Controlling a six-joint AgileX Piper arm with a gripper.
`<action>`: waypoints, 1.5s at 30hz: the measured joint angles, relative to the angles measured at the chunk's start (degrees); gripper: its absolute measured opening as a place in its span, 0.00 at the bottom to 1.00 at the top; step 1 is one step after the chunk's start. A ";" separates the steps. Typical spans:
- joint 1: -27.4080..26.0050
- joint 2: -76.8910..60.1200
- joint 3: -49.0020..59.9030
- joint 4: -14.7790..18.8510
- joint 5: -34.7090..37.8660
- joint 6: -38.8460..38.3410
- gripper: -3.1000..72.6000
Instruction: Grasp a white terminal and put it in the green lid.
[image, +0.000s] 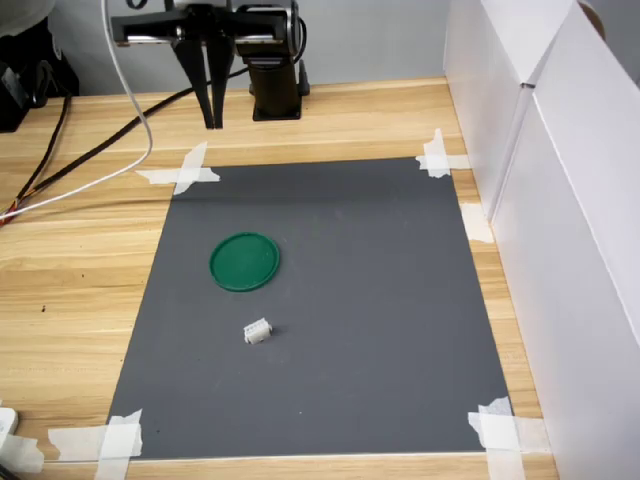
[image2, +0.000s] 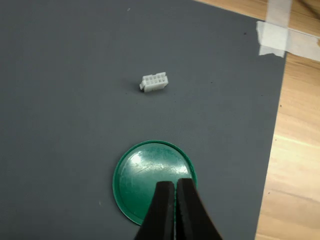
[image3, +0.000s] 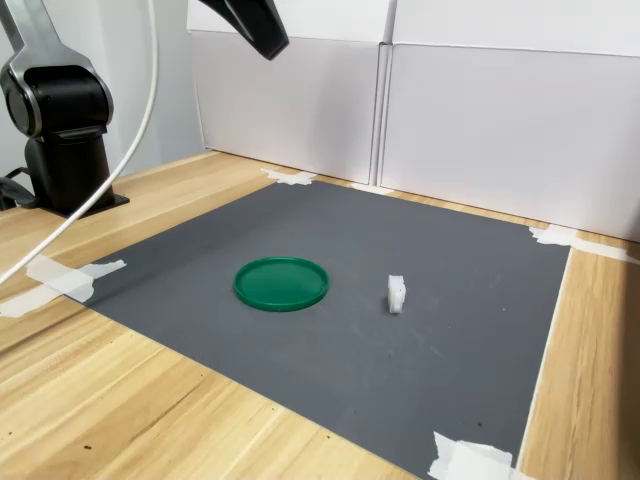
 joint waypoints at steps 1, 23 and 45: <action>0.00 0.91 -0.99 0.40 0.85 -1.27 0.02; 0.00 16.35 -12.49 -0.31 7.53 -8.92 0.02; 0.00 30.99 -29.82 -1.83 17.45 -12.43 0.85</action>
